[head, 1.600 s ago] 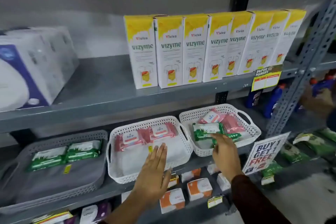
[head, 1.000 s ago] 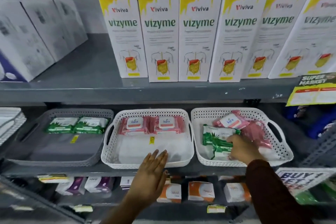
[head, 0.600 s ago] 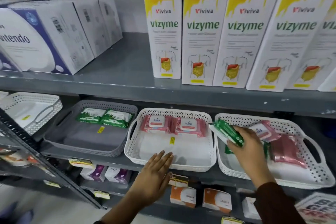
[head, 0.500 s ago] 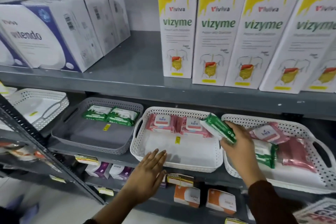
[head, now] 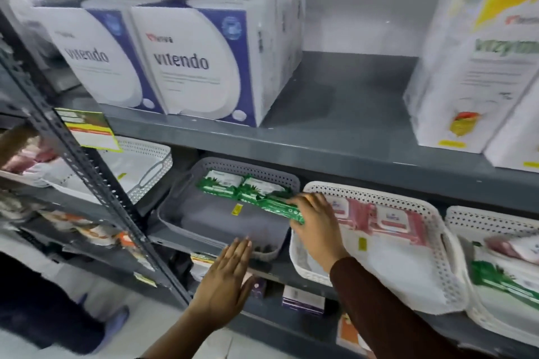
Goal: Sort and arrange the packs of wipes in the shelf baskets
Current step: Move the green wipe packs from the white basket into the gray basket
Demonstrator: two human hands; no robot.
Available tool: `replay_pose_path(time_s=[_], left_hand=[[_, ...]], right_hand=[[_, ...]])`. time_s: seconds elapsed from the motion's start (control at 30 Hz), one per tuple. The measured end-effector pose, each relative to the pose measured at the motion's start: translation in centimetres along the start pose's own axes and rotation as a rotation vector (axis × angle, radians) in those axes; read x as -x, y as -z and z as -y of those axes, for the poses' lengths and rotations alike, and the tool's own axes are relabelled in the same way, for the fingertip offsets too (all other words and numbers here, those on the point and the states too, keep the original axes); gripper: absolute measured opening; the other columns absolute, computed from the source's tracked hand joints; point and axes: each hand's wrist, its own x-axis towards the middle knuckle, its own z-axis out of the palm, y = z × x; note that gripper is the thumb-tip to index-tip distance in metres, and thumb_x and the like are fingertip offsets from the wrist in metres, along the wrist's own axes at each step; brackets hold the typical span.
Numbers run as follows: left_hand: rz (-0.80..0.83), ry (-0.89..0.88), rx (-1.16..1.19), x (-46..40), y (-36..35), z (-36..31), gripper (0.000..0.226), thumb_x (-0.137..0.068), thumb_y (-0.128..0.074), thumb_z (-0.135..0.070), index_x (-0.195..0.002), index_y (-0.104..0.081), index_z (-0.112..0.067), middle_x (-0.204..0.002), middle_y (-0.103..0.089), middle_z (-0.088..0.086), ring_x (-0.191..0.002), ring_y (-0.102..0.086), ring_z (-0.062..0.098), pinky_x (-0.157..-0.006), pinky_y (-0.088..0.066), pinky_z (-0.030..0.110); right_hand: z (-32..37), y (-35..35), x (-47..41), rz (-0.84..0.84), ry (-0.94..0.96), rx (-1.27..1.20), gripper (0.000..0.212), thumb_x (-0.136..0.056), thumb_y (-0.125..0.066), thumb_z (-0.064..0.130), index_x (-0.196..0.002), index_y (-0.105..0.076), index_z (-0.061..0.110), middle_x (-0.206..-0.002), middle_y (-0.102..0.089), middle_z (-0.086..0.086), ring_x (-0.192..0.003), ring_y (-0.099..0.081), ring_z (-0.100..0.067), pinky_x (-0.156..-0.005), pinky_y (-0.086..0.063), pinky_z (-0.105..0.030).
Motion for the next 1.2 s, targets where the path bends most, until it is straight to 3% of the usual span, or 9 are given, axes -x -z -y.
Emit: replay_pose_path(time_s=[0.2, 0.37, 0.47, 0.57, 0.73, 0.9, 1.03, 1.13, 1.2], left_hand=[[0.008, 0.013, 0.006, 1.0, 0.7, 5.4, 0.061, -0.099, -0.037, -0.045, -0.148, -0.029, -0.009, -0.155, -0.02, 0.003, -0.144, -0.015, 0.018, -0.116, -0.004, 0.03], [0.003, 0.006, 0.061, 1.3, 0.4, 6.7, 0.062, -0.1, -0.032, -0.047, -0.15, -0.023, -0.011, -0.157, -0.017, 0.002, -0.146, -0.007, 0.019, -0.116, -0.007, 0.034], [0.006, -0.023, 0.086, 0.9, 0.0, 6.0, 0.064, -0.1, -0.035, -0.046, -0.151, -0.019, -0.01, -0.158, -0.015, 0.002, -0.146, -0.007, 0.02, -0.115, -0.009, 0.036], [0.034, -0.079, 0.089, 0.3, -0.3, 4.4, 0.065, -0.1, -0.036, -0.046, -0.15, -0.021, -0.008, -0.157, -0.018, 0.004, -0.146, -0.012, 0.023, -0.115, -0.012, 0.037], [0.038, -0.133, 0.104, -0.7, -1.4, -0.5, 0.066, -0.099, -0.023, -0.05, -0.148, -0.028, -0.006, -0.155, -0.026, 0.007, -0.145, -0.018, 0.026, -0.113, -0.015, 0.038], [-0.034, -0.155, 0.113, -2.0, -2.4, -6.1, 0.075, -0.096, -0.024, -0.055, -0.145, -0.03, 0.002, -0.154, -0.025, 0.012, -0.143, -0.019, 0.029, -0.117, -0.006, 0.033], [-0.023, -0.026, 0.126, -2.7, -3.1, -9.2, 0.084, -0.095, -0.016, -0.06, -0.144, -0.026, 0.007, -0.152, -0.027, 0.018, -0.138, -0.025, 0.036, -0.118, 0.005, 0.028], [-0.007, -0.013, 0.104, -2.7, -2.8, -10.4, 0.083, -0.095, -0.016, -0.06, -0.142, -0.029, 0.007, -0.152, -0.025, 0.016, -0.141, -0.019, 0.031, -0.118, 0.005, 0.029], [0.002, -0.05, 0.106, -2.6, -2.4, -11.6, 0.079, -0.096, -0.015, -0.058, -0.142, -0.032, 0.005, -0.149, -0.032, 0.016, -0.141, -0.018, 0.027, -0.118, 0.003, 0.029]], right_hand=[[2.4, -6.7, -4.8, 0.28, 0.109, 0.176, 0.039, -0.056, -0.08, -0.002, -0.087, -0.063, 0.015, -0.097, -0.057, -0.006, -0.092, -0.057, -0.032, -0.072, -0.052, -0.043], [3.9, -9.8, -5.6, 0.655, -0.04, 0.219, 0.038, -0.086, -0.069, 0.01, -0.121, -0.056, 0.002, -0.121, -0.057, -0.018, -0.105, -0.061, -0.038, -0.081, -0.053, -0.044], [4.8, -9.5, -4.5, 0.611, -0.092, 0.133, 0.039, -0.09, -0.063, 0.014, -0.128, -0.055, 0.006, -0.124, -0.063, -0.016, -0.111, -0.062, -0.036, -0.086, -0.054, -0.043], [4.6, -7.2, -2.7, 0.407, -0.131, -0.007, 0.046, -0.092, -0.057, 0.013, -0.138, -0.053, 0.013, -0.134, -0.061, -0.012, -0.119, -0.057, -0.033, -0.098, -0.05, -0.041], [-0.1, 0.5, 1.9, -0.078, -0.26, -0.103, 0.029, -0.086, -0.062, 0.005, -0.113, -0.072, 0.012, -0.108, -0.074, -0.011, -0.095, -0.068, -0.029, -0.088, -0.055, -0.037], [-10.4, 8.6, 9.3, -0.328, -0.583, 0.017, 0.026, -0.081, -0.065, 0.001, -0.101, -0.075, 0.014, -0.097, -0.076, -0.008, -0.086, -0.069, -0.026, -0.078, -0.055, -0.032], [-20.1, 14.9, 15.9, -0.257, -0.891, 0.215, 0.039, -0.076, -0.07, 0.006, -0.11, -0.071, 0.025, -0.108, -0.073, -0.008, -0.094, -0.067, -0.029, -0.081, -0.056, -0.038], [-24.6, 18.0, 17.9, 0.087, -1.007, 0.344, 0.073, -0.07, -0.078, 0.011, -0.136, -0.052, 0.028, -0.141, -0.054, -0.007, -0.129, -0.048, -0.031, -0.102, -0.043, -0.057], [-26.3, 18.8, 18.5, 0.263, -0.946, 0.335, 0.093, -0.066, -0.085, 0.019, -0.146, -0.038, 0.029, -0.152, -0.042, -0.006, -0.137, -0.038, -0.033, -0.107, -0.035, -0.061]])
